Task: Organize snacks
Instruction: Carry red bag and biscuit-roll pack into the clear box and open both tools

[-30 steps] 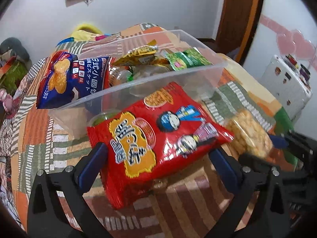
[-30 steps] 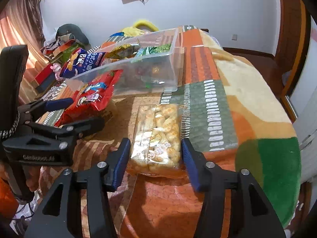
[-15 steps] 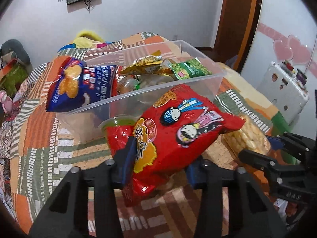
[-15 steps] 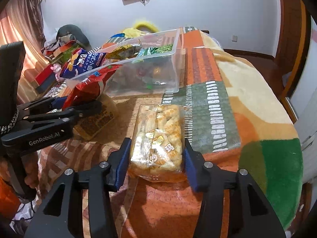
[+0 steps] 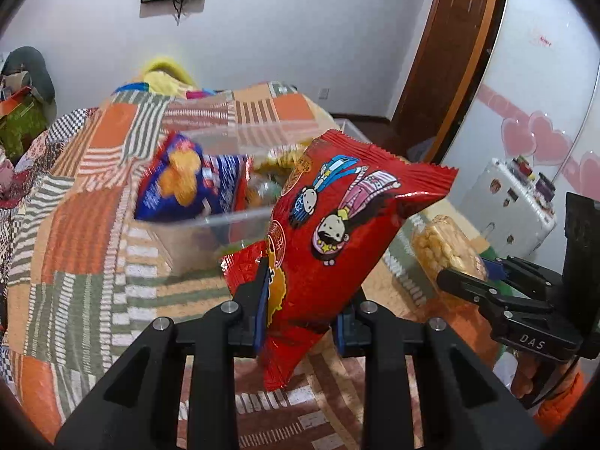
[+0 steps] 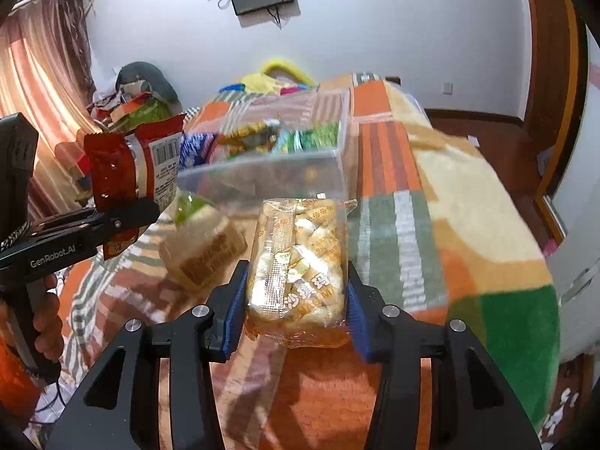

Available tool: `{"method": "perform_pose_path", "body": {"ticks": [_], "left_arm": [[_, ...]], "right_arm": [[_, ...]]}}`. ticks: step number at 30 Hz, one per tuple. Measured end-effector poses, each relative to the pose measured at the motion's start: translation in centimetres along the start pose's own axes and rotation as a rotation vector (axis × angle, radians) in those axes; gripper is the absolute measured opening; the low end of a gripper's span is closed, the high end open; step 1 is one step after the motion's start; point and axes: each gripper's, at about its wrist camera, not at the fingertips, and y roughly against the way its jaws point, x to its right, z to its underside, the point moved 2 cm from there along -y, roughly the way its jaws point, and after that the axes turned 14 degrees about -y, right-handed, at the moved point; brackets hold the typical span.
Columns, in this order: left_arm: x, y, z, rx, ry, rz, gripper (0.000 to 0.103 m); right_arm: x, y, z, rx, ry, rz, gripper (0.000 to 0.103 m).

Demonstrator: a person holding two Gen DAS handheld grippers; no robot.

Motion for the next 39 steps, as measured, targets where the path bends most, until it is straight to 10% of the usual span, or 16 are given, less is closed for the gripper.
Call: {"method": "perform_pose_path", "body": {"ticks": [16, 39], "left_arm": [[-4.7, -1.3, -7.9, 0.091, 0.014, -0.057, 0.027], [-5.1, -11.3, -10.5, -0.035, -0.063, -0.092, 0.027]], "right_arm": [[-3.3, -2.5, -7.3, 0.069, 0.054, -0.028, 0.043], [-3.4, -10.5, -10.7, -0.026, 0.075, 0.058, 0.044]]}}
